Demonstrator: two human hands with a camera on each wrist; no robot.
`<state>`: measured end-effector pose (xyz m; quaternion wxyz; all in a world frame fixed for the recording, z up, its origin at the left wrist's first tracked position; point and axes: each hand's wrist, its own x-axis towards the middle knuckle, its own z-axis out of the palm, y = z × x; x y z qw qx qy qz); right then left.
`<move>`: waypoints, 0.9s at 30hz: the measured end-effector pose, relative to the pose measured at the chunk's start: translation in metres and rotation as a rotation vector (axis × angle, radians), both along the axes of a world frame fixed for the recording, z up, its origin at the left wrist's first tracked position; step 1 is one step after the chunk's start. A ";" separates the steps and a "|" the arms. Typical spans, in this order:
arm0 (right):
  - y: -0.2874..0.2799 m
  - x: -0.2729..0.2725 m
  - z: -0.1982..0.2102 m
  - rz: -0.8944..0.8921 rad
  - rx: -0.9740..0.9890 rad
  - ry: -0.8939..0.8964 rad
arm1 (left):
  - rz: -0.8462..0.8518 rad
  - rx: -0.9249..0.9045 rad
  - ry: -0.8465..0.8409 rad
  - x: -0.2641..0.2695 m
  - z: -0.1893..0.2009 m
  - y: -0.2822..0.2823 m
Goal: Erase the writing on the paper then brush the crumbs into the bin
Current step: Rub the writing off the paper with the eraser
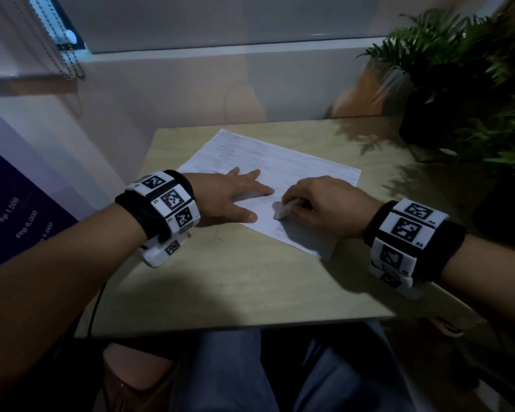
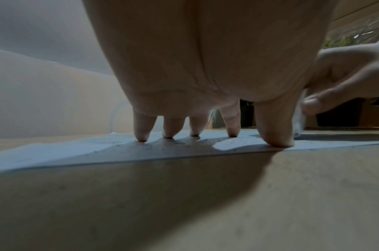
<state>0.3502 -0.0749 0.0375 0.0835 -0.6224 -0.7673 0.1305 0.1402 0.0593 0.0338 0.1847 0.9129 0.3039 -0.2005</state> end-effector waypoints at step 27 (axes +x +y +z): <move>0.003 0.010 -0.002 -0.039 0.117 0.184 | 0.021 0.107 -0.020 0.000 -0.003 0.002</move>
